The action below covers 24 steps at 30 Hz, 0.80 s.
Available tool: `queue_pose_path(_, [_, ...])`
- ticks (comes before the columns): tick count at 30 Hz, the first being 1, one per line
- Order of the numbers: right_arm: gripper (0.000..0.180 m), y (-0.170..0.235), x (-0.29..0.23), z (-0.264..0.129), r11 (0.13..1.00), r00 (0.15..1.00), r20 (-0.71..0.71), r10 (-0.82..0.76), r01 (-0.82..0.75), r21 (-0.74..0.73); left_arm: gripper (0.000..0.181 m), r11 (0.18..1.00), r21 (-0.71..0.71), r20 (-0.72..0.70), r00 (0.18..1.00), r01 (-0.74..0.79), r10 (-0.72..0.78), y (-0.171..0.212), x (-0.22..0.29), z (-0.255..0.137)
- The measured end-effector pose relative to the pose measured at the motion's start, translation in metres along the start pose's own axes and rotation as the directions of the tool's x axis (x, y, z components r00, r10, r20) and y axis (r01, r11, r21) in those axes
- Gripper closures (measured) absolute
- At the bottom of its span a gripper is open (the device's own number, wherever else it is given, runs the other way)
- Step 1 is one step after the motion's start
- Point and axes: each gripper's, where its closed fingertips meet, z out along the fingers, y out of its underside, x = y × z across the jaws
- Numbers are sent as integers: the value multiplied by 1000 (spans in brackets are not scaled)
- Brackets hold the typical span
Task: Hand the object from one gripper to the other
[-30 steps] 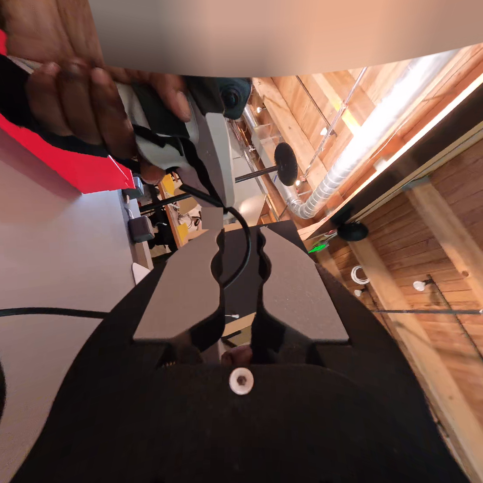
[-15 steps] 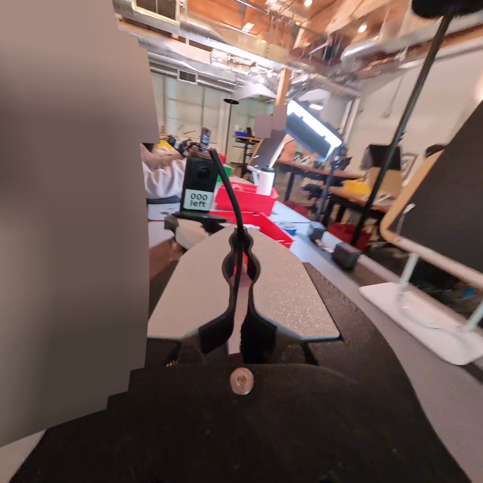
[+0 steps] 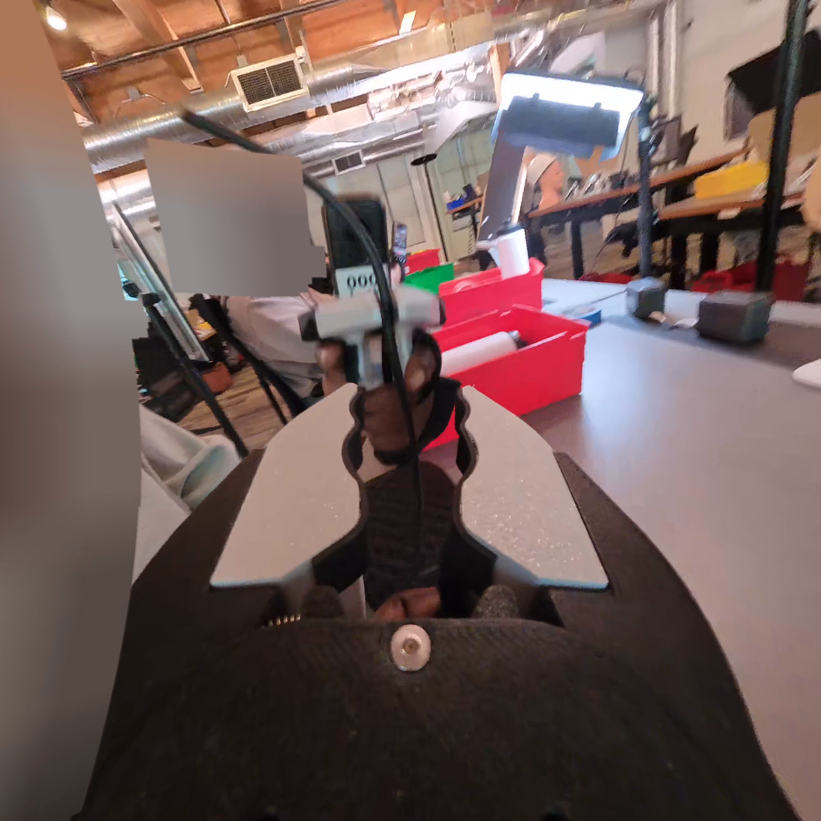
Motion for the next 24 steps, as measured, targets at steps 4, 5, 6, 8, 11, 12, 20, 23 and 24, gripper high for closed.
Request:
queue_pose_path(4, [150, 17, -2, 10, 999, 999, 33, 39, -39, -3, 177, 999, 20, -5, 1000, 31, -30, -6, 1, 2])
queue_pose_path(5, [158, 17, -4, 11, 999, 999, 40, 35, -35, 4, 177, 999, 20, -6, 999, 37, -37, -7, 1, 2])
queue_pose_path(6, [168, 16, -4, 11, 1000, 999, 41, 29, -30, 9, 177, 999, 23, -6, 999, 44, -44, -7, 0, 2])
queue_pose_path(8, [176, 15, -5, 12, 1000, 999, 39, 29, -29, -10, 176, 997, 35, 32, 997, 71, -72, -8, -8, 0])
queue_pose_path(11, [176, 11, -8, 11, 998, 997, 47, 64, -63, -29, 153, 989, 40, 75, 986, 143, -146, 0, -26, -8])
queue_pose_path(12, [177, 9, -8, 11, 997, 996, 46, 74, -72, -30, 151, 982, 22, 48, 981, 187, -188, 7, -26, -10])
queue_pose_path(20, [176, -13, -5, 4, 998, 998, 13, 60, -60, -3, 141, 972, -176, -37, 986, 154, -162, 68, 3, -15])
queue_pose_path(23, [177, -18, -5, 4, 999, 999, 7, 40, -40, -8, 175, 978, -196, -34, 996, 73, -82, 71, 9, -12])
queue_pose_path(24, [176, -19, -6, 4, 999, 999, 6, 37, -37, -3, 175, 980, -189, -31, 997, 61, -68, 69, 10, -11])
